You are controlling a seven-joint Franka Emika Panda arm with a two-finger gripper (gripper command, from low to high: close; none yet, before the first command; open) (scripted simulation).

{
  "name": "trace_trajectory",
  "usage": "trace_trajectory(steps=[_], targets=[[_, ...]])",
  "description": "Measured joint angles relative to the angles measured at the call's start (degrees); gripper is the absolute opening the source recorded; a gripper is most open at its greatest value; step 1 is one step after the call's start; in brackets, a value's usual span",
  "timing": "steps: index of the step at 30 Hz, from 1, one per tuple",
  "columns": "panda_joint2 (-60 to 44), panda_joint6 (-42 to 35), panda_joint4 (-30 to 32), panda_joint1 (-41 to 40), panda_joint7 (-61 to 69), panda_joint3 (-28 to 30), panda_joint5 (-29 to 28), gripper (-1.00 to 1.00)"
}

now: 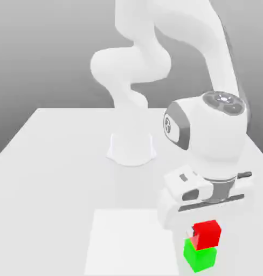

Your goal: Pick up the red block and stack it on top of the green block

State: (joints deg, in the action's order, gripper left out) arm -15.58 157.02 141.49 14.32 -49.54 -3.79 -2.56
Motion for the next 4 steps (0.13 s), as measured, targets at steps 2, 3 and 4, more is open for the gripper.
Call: trace_trajectory(steps=[2, 3, 4], targets=[[0.00, 0.00, 0.00, 0.00, 0.00, 0.00, 0.00, 1.00], [0.00, 0.00, 0.00, 0.00, 0.00, 0.00, 0.00, 1.00], [-0.77, 0.70, -0.06, 0.09, -0.14, 0.09, -0.16, 1.00]])
